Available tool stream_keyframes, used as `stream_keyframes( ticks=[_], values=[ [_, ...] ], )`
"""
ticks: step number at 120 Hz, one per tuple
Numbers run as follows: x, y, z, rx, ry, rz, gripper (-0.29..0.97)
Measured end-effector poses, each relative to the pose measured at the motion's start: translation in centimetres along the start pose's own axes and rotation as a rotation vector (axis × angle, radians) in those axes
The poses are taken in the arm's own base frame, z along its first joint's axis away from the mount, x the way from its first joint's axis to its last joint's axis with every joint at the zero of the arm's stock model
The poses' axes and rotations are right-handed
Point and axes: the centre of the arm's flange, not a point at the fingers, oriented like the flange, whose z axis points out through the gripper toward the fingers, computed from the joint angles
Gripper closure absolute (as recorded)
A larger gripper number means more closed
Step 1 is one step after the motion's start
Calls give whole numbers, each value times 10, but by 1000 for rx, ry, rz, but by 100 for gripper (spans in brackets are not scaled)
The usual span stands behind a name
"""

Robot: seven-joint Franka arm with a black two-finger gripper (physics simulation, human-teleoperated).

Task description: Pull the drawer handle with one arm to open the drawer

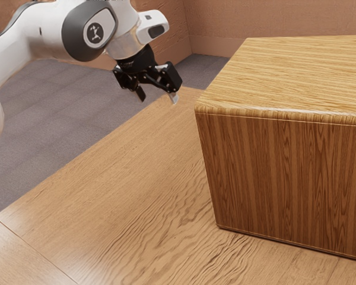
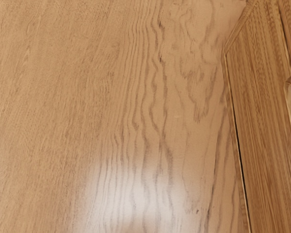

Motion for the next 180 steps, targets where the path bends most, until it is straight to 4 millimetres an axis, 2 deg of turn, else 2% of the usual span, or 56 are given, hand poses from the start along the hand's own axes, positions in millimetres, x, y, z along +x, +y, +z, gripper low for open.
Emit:
stream_keyframes(
  ticks=[18, 29, 48, 59, 71, 86, 102, 117, 140, 148, 158, 180],
  values=[
    [22, -5, 15, -20, 62, -17, 0],
    [35, -14, 30, -12, 79, -35, 0],
    [47, -23, 52, -6, 85, -51, 0],
    [50, -21, 58, -9, 92, -49, 0],
    [55, -15, 44, -21, 133, -43, 0],
    [58, -3, 35, -47, 174, -32, 0],
    [61, 0, 35, -58, 194, -31, 0],
    [62, 22, 39, -86, 206, -9, 0],
    [64, 8, 39, -222, 200, -85, 0],
    [62, 7, 50, -254, 178, -103, 0],
    [58, 12, 75, -280, 137, -117, 0],
    [57, 16, 78, -319, 138, -131, 0]
  ],
)
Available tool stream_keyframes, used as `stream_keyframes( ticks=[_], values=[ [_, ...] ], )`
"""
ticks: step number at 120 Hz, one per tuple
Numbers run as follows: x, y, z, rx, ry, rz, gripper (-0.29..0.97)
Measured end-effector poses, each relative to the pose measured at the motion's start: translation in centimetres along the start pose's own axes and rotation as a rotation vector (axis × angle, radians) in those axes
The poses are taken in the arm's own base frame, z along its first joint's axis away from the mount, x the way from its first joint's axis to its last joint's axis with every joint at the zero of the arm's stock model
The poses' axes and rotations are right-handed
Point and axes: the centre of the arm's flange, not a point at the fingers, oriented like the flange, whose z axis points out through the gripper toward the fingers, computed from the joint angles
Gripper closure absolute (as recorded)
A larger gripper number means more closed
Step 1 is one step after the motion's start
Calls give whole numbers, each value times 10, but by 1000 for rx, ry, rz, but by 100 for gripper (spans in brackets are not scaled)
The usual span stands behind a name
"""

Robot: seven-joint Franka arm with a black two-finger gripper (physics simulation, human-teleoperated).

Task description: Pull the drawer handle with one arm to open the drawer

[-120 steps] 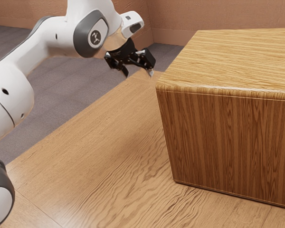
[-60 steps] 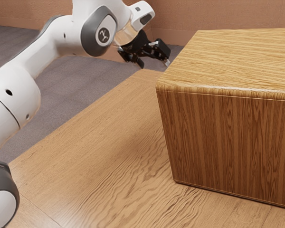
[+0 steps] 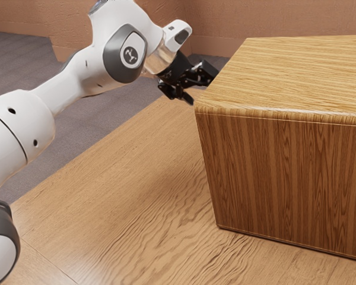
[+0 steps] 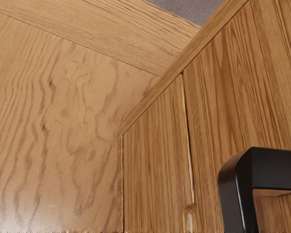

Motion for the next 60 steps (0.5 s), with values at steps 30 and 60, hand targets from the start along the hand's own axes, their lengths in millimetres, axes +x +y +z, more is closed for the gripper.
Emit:
stream_keyframes(
  ticks=[30, 60],
  values=[
    [-6, -3, 17, -17, -19, -17, 0],
    [-6, -6, 19, -16, -19, -21, 0]
  ],
)
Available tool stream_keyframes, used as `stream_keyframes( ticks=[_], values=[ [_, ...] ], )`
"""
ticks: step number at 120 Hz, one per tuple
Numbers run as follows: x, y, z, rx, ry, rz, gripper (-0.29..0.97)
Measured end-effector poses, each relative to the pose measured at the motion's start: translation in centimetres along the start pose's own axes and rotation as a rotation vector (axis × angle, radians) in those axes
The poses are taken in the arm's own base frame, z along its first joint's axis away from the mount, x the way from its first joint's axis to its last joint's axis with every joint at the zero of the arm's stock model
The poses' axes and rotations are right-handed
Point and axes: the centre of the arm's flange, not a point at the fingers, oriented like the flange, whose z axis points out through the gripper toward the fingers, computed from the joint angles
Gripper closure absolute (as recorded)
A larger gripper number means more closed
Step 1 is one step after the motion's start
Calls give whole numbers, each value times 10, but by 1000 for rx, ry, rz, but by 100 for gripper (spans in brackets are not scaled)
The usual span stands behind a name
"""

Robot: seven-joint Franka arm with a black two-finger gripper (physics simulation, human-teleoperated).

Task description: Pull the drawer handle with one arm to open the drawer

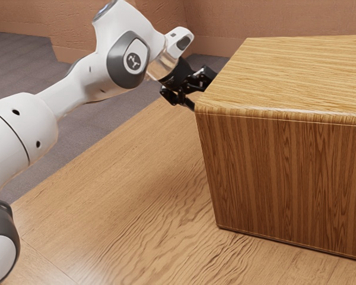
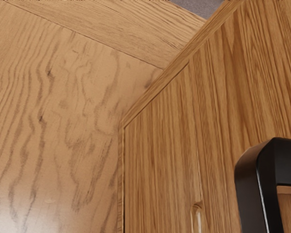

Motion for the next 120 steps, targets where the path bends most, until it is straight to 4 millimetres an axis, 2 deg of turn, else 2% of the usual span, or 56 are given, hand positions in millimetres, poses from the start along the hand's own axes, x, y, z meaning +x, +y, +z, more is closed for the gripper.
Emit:
stream_keyframes(
  ticks=[20, 33, 44, 58, 62, 66, 68, 71, 76, 79, 82, 85, 90, 100, 105, 112, 116, 120],
  values=[
    [1, -21, 2, 13, -9, -26, 0],
    [4, -42, -9, 8, -4, -51, 0],
    [8, -86, -29, -16, 3, -108, 0],
    [11, -161, -63, -45, 23, -194, 0],
    [12, -186, -78, -51, 39, -221, 0],
    [14, -217, -102, -47, 68, -255, 0],
    [15, -233, -120, -47, 92, -273, 0],
    [16, -268, -154, -46, 137, -315, 0],
    [8, -320, -198, -44, 188, -379, 0],
    [3, -341, -222, -40, 215, -403, 0],
    [0, -348, -238, -40, 232, -409, 0],
    [0, -338, -251, -36, 240, -388, 0],
    [4, -290, -258, -15, 228, -305, 0],
    [-3, -146, -249, 75, 150, -62, 0],
    [-17, -83, -232, 120, 82, 45, 0],
    [-41, -9, -201, 182, -18, 173, 0],
    [-57, 27, -180, 215, -75, 238, 0],
    [-72, 48, -159, 245, -131, 281, 0]
  ],
)
